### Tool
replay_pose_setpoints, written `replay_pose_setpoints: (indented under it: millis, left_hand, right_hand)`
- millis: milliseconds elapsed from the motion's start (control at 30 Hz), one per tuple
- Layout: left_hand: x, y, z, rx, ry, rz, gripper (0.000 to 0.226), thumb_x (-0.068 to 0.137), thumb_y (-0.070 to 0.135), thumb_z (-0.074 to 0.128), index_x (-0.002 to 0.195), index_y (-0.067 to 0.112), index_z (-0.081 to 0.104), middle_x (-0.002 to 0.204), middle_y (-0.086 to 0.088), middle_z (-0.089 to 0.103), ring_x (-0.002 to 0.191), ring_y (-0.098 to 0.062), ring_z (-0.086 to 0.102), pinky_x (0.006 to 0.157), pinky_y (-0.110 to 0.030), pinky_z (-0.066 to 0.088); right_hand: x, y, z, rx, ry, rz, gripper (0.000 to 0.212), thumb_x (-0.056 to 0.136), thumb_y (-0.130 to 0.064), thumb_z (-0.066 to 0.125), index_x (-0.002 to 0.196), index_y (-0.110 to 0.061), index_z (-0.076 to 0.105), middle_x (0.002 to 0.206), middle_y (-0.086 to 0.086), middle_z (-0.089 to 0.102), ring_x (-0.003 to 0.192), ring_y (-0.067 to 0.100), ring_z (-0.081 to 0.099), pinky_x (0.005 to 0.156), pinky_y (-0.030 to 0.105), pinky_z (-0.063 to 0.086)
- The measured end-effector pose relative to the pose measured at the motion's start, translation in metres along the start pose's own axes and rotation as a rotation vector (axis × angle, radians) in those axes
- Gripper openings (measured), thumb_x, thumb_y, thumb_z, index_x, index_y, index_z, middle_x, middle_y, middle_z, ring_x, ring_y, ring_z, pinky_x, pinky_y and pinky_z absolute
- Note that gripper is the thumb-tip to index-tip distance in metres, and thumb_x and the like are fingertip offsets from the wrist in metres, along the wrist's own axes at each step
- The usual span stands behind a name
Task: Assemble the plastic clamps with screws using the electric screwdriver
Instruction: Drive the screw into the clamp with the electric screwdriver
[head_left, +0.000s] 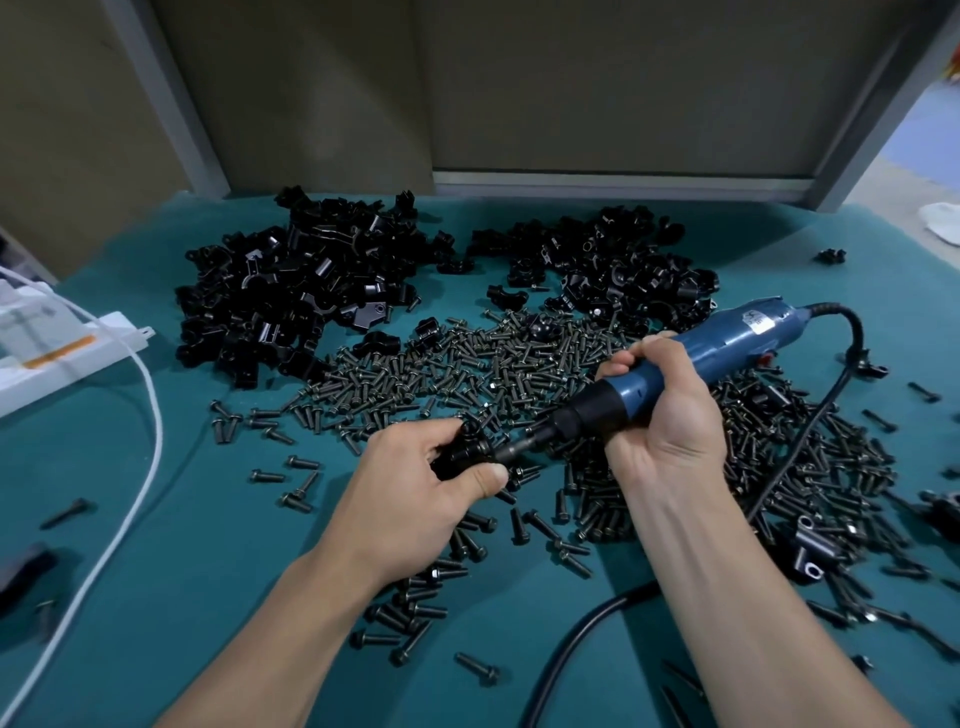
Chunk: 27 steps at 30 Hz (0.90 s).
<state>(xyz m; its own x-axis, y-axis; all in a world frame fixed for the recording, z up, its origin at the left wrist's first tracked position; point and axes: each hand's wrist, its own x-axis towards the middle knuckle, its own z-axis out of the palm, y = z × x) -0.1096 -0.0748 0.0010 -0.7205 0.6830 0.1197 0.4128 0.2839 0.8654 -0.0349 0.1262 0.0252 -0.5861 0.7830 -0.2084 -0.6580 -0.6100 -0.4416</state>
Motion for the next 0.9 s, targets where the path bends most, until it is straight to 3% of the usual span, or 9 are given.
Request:
replay_pose_setpoints:
  millis: [133,267,333,533,733,900]
  left_hand:
    - [-0.001,0.000,-0.001,0.010,0.003,0.001,0.041,0.075,0.064,0.070,0.078,0.023,0.071,0.071,-0.002,0.069,0.066,-0.027,0.065,0.064,-0.044,0.054]
    - [0.000,-0.001,-0.001,-0.012,0.013,0.014,0.018,0.083,0.043,0.080,0.077,0.029,0.070,0.062,0.012,0.064,0.058,-0.004,0.057,0.056,-0.017,0.043]
    - [0.001,-0.001,-0.001,-0.005,0.017,0.014,0.018,0.087,0.032,0.084,0.077,0.029,0.070,0.059,0.015,0.061,0.054,-0.001,0.054,0.054,-0.012,0.040]
    - [0.003,0.001,-0.001,-0.005,0.000,-0.026,0.032,0.088,0.027,0.082,0.062,0.039,0.068,0.050,0.020,0.053,0.049,0.001,0.047,0.049,-0.012,0.034]
    - [0.004,0.003,-0.004,-0.032,-0.062,-0.095,0.041,0.090,0.033,0.080,0.056,0.028,0.059,0.052,0.012,0.045,0.049,-0.009,0.038,0.048,-0.023,0.026]
    - [0.009,0.010,-0.002,-0.156,-0.192,-0.176,0.048,0.092,0.041,0.075,0.050,0.026,0.057,0.049,0.006,0.052,0.044,-0.012,0.039,0.049,-0.026,0.030]
  right_hand:
    - [0.000,0.001,-0.001,0.012,0.004,0.002,0.029,0.088,0.013,0.060,0.104,-0.009,0.051,0.072,0.008,0.061,0.057,0.017,0.058,0.057,0.026,0.052]
    - [0.000,0.001,-0.001,0.030,-0.006,0.006,0.027,0.088,0.013,0.060,0.100,-0.010,0.054,0.071,0.006,0.061,0.057,0.017,0.058,0.057,0.026,0.052]
    - [-0.001,0.001,0.000,0.020,-0.006,0.004,0.027,0.088,0.013,0.059,0.098,-0.011,0.055,0.072,0.006,0.060,0.057,0.017,0.058,0.057,0.026,0.052]
    - [-0.004,-0.001,0.004,0.009,-0.058,-0.005,0.024,0.090,0.012,0.056,0.094,-0.012,0.057,0.069,0.004,0.058,0.058,0.016,0.056,0.056,0.025,0.050]
    - [-0.007,-0.003,0.006,-0.012,-0.086,0.007,0.024,0.090,0.011,0.054,0.096,-0.013,0.059,0.070,0.004,0.056,0.058,0.015,0.053,0.056,0.024,0.050]
    - [-0.005,-0.019,0.004,-0.005,-0.157,0.080,0.023,0.089,0.006,0.055,0.101,-0.013,0.060,0.072,0.003,0.055,0.059,0.014,0.053,0.059,0.023,0.049]
